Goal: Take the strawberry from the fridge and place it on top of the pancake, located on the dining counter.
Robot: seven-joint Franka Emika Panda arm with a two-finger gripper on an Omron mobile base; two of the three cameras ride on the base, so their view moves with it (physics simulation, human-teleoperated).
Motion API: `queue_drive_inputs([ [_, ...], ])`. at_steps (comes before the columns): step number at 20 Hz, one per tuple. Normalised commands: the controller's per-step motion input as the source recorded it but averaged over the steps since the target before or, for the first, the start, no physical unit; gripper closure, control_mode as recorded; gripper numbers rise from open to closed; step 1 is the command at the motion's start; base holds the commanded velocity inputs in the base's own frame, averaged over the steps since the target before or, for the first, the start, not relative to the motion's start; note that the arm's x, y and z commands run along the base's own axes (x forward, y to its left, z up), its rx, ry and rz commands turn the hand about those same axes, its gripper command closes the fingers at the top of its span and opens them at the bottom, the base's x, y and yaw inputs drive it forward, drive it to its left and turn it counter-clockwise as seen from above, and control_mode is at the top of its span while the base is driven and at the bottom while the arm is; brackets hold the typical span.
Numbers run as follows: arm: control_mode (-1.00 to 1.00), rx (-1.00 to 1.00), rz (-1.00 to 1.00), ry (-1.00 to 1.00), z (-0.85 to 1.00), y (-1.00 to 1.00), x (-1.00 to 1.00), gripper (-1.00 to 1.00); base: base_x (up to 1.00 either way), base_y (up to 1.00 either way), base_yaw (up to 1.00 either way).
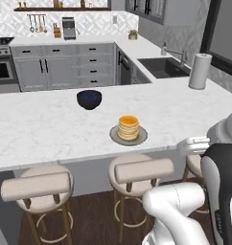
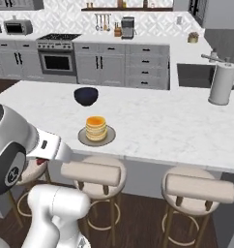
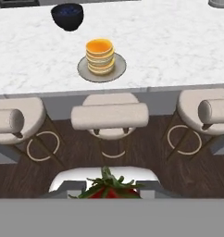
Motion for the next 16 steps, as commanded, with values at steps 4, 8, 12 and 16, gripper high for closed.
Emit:
queue_drive_inputs([
  [4, 1.0, 0.0, 0.0, 0.0, 0.0, 0.0, 0.0, 1.0, 0.41, 0.43, -0.02],
  [8, 1.0, 0.0, 0.0, 0.0, 0.0, 0.0, 0.0, 1.0, 0.63, 0.18, 0.05],
  [12, 1.0, 0.0, 0.0, 0.0, 0.0, 0.0, 0.0, 1.0, 0.85, -0.04, 0.1],
  [16, 1.0, 0.0, 0.0, 0.0, 0.0, 0.0, 0.0, 1.0, 0.65, -0.13, 0.05],
])
